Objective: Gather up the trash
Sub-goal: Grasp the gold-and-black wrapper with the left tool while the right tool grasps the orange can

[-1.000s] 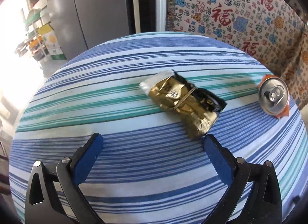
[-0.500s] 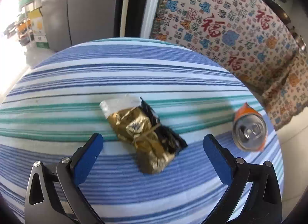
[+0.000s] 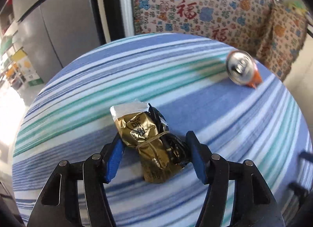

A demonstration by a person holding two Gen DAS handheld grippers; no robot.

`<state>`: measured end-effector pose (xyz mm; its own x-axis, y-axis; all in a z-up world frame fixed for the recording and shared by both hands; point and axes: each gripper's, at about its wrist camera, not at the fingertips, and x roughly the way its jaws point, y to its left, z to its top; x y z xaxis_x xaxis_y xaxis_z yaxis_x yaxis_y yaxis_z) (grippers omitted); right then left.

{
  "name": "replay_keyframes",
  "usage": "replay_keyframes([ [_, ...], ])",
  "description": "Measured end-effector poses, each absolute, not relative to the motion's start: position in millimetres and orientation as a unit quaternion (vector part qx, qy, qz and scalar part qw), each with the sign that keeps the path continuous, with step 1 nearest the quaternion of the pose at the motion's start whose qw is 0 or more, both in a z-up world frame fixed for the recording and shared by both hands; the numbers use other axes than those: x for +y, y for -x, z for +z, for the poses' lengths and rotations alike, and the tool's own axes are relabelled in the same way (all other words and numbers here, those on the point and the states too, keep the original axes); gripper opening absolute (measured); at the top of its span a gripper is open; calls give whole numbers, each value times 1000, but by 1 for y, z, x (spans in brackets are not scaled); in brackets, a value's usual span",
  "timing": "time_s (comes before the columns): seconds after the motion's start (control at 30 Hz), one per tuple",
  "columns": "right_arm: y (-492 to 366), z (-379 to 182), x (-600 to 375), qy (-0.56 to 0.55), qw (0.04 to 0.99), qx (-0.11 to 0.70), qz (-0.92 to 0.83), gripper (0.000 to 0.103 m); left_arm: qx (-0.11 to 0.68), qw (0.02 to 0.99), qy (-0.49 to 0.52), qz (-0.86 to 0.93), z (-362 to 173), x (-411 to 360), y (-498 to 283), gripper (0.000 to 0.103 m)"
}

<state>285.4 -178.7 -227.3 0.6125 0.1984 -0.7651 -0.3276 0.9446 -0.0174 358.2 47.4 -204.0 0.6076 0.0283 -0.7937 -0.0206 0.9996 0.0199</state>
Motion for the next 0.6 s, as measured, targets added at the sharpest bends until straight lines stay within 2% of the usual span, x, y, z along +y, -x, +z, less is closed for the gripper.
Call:
replay_keyframes([
  [0.07, -296, -227, -178, 78, 890, 426, 145, 83, 455, 890, -21, -17, -203, 47, -334, 64],
  [0.23, -351, -227, -175, 59, 890, 437, 112, 89, 448, 893, -26, -36, -203, 48, -301, 70],
  [0.43, -427, -227, -132, 81, 888, 432, 134, 89, 437, 898, -28, -36, -207, 41, -309, 84],
  [0.6, -476, -228, -125, 61, 894, 431, 105, 88, 439, 897, -28, -43, -209, 39, -309, 89],
])
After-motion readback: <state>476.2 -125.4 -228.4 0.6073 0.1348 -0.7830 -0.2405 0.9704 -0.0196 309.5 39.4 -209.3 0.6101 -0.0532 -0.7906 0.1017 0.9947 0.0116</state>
